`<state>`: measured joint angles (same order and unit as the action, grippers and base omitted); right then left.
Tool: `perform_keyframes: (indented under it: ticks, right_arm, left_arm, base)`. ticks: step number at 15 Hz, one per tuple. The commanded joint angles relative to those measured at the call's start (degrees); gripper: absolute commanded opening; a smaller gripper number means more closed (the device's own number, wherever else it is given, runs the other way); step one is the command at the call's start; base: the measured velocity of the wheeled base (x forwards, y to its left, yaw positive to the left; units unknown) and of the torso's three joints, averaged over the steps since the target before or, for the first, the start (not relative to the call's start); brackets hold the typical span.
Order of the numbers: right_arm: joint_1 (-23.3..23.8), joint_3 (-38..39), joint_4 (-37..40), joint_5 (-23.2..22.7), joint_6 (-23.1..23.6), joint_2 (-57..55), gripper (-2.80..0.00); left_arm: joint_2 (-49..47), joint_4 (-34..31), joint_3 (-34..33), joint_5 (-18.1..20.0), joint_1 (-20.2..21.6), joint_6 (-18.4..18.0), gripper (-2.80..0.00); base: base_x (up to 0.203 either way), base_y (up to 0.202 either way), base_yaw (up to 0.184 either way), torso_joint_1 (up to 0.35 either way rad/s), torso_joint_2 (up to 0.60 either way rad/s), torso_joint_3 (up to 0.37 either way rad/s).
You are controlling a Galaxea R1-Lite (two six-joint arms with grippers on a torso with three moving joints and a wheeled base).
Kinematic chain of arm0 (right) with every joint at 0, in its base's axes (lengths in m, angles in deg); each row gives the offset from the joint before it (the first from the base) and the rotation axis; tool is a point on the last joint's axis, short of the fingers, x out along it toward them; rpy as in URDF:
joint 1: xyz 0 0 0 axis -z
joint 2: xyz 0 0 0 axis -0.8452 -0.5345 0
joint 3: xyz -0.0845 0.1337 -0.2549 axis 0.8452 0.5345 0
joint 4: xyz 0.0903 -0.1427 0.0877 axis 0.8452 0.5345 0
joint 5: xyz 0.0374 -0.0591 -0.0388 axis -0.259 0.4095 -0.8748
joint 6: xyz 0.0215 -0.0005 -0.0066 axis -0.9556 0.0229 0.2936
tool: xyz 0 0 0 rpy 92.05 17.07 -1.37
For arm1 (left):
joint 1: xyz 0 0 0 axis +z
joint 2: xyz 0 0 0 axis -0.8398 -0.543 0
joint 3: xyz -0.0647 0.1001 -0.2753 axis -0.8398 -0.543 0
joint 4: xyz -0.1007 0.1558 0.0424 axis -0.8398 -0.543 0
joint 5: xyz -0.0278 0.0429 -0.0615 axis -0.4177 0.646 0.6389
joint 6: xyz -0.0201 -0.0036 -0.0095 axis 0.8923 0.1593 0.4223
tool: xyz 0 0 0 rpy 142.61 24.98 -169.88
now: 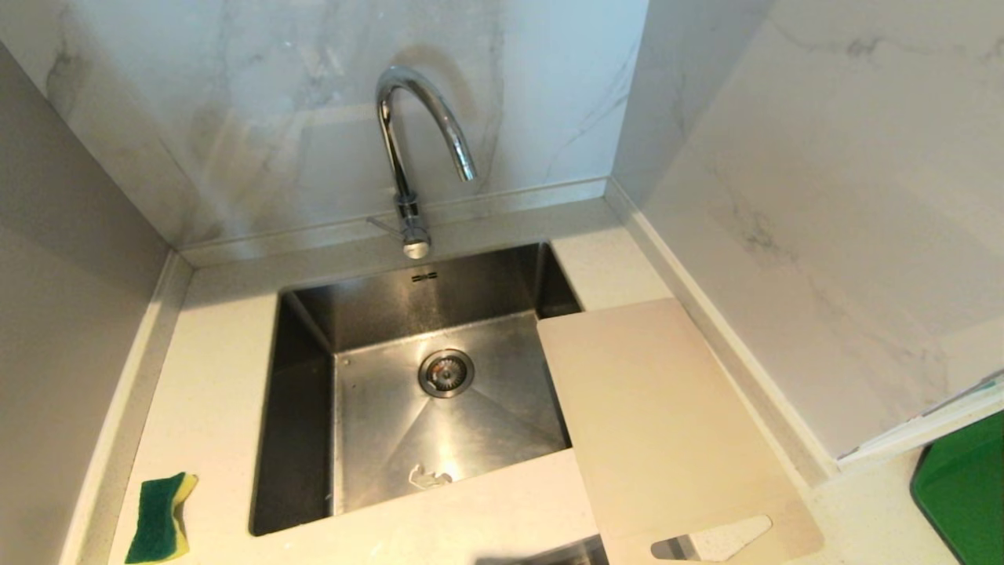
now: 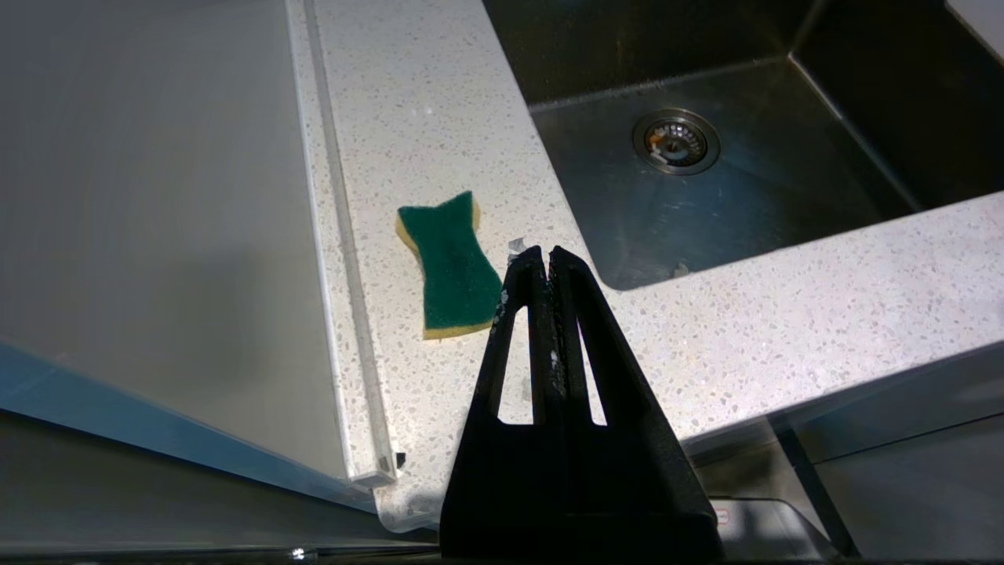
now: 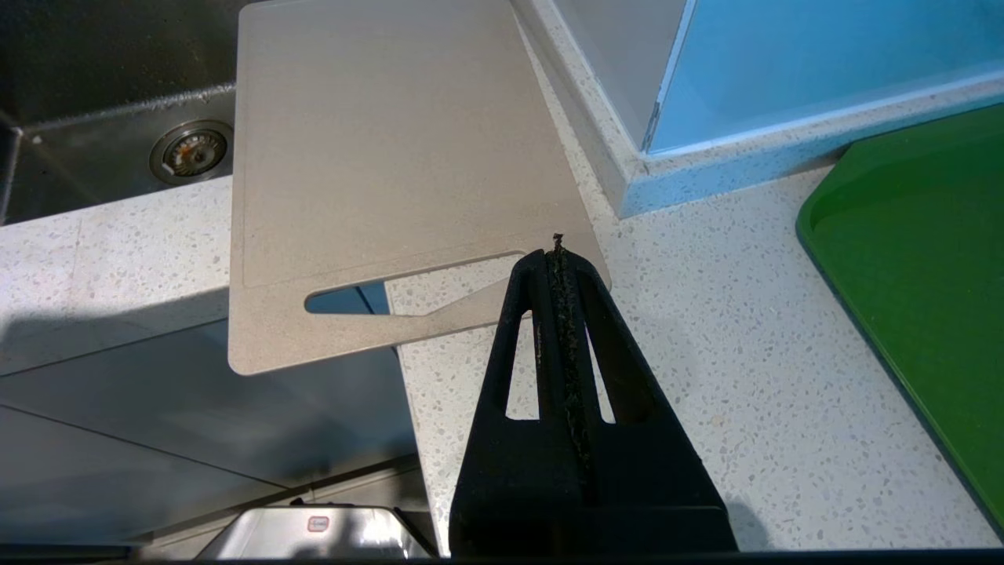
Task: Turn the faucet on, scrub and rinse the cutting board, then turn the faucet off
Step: Turn on the tap
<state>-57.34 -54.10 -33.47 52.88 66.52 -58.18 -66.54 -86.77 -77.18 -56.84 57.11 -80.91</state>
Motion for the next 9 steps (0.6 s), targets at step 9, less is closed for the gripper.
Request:
perform_keyframes:
  ticks: [9]
  right_arm:
    - [0.0,0.1,-0.2,-0.2,1.4,0.1,-2.80]
  left_arm:
    - [-7.4,-3.1,12.5,0.5,-0.2,-0.5,-2.80]
  base:
    - [0.000,0.000,0.000,0.000,0.00,0.000]
